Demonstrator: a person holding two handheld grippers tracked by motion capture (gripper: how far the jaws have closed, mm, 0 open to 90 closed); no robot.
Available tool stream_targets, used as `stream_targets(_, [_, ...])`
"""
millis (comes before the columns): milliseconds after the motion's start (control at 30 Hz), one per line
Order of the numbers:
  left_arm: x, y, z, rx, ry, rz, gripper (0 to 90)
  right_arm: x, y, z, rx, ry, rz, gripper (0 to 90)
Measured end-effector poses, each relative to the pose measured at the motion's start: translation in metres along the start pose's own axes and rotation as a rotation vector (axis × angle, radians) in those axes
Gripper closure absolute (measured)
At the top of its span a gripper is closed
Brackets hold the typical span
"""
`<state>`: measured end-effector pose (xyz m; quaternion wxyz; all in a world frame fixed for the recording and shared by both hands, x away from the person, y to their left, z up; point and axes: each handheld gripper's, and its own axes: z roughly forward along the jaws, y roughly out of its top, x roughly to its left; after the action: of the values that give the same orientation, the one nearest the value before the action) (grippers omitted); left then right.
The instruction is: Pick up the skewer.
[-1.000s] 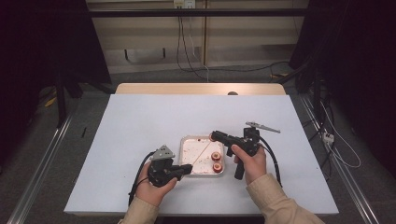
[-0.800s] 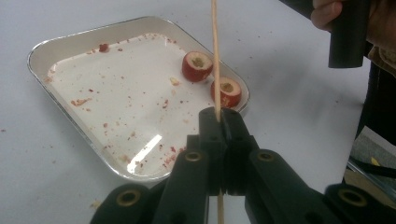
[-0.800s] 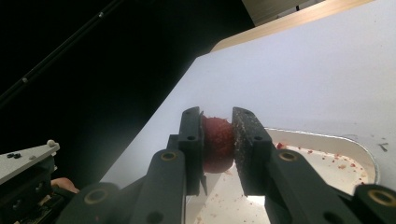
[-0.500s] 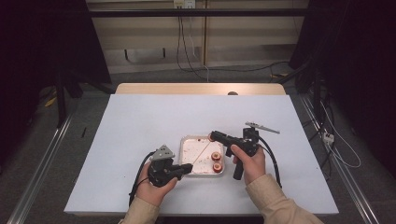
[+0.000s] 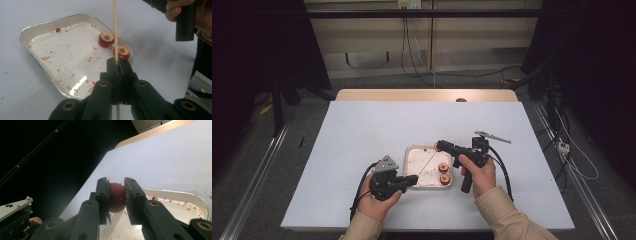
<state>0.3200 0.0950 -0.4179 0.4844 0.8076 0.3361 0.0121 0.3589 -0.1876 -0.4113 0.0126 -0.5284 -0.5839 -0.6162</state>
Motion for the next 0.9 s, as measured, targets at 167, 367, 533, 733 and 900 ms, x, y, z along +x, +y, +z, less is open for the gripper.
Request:
stream_targets(167, [-0.0008,0.0,0.0013,-0.016,0.005,-0.004,89.2,-0.0004,-0.0005,0.0006,-0.01,0.005,0.011,74.5])
stream_targets(367, [-0.0005,-0.0002,0.0051,-0.024,0.0,-0.014,89.2,0.0018,-0.0019,0.0011,-0.012,0.013,0.026,74.5])
stream_targets(533, [-0.0007,-0.0003,0.0063,-0.008,0.003,-0.013,89.3,0.002,-0.0034,0.0036,0.003,0.022,0.03,74.4])
stream_targets(733, [-0.0004,0.0002,0.0076,-0.01,0.001,-0.026,89.5,0.0056,-0.0063,0.0059,0.024,0.034,0.03,74.5])
stream_targets(900, [-0.0017,0.0004,0.0093,-0.014,0.012,-0.029,89.5,0.0062,-0.0064,0.0051,0.017,0.037,0.027,74.5])
